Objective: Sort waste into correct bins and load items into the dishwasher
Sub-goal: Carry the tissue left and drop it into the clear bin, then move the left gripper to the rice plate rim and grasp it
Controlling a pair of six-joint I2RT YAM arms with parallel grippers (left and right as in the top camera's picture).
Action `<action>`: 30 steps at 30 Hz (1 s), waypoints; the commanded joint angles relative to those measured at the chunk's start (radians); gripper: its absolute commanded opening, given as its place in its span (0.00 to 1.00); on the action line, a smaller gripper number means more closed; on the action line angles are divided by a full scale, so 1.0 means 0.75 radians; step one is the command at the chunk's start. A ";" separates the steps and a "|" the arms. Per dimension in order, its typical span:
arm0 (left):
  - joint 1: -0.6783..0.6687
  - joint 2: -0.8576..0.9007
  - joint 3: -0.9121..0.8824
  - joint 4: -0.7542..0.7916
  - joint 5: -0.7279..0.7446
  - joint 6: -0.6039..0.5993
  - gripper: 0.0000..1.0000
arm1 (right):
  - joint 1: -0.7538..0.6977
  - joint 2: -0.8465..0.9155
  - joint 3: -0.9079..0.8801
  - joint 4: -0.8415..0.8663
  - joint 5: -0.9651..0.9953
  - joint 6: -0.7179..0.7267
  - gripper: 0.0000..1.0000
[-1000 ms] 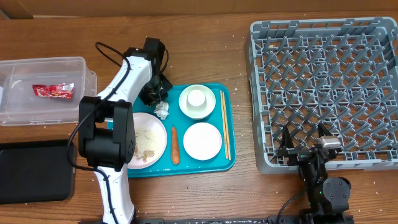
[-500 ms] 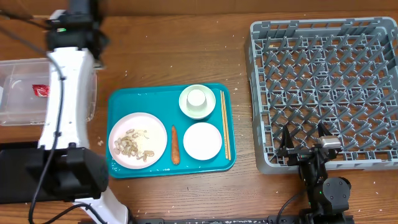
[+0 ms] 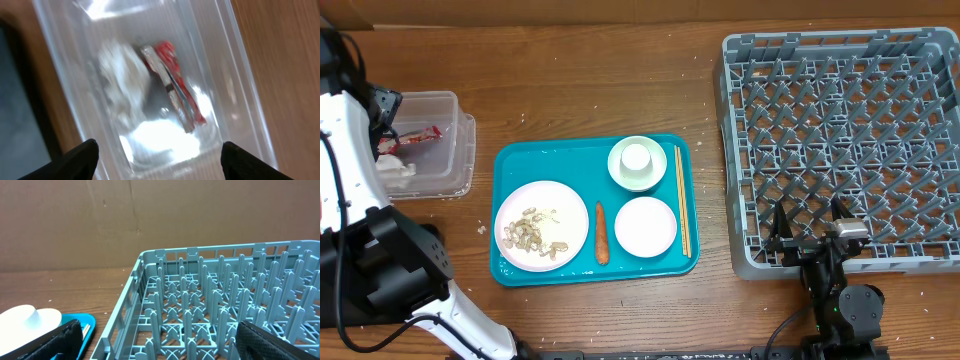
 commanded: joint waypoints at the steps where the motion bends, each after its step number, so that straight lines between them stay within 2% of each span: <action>1: 0.021 -0.074 0.008 -0.040 0.404 0.155 0.83 | -0.008 -0.010 -0.014 0.005 0.008 -0.001 1.00; 3: 0.017 -0.112 0.008 -0.107 0.624 0.239 0.82 | -0.008 -0.010 -0.014 0.005 0.008 -0.001 1.00; 5: -0.015 -0.160 0.008 -0.193 0.800 0.276 0.75 | -0.008 -0.010 -0.014 0.005 0.008 -0.001 1.00; 8: -0.079 -0.216 0.008 -0.279 0.843 0.349 0.74 | -0.008 -0.010 -0.014 0.005 0.008 -0.001 1.00; 12: -0.232 -0.272 0.007 -0.467 0.729 0.527 0.83 | -0.008 -0.010 -0.014 0.005 0.008 -0.001 1.00; 14: -0.322 -0.271 0.003 -0.570 0.633 0.545 0.82 | -0.008 -0.010 -0.014 0.005 0.008 -0.001 1.00; 21: -0.612 -0.272 -0.144 -0.742 0.366 0.417 0.79 | -0.008 -0.010 -0.014 0.005 0.008 -0.001 1.00; 26: -0.724 -0.272 -0.239 -0.734 0.367 0.391 0.79 | -0.008 -0.010 -0.014 0.005 0.008 -0.001 1.00; 30: -0.823 -0.272 -0.379 -0.654 0.367 0.323 0.79 | -0.008 -0.010 -0.014 0.005 0.008 -0.001 1.00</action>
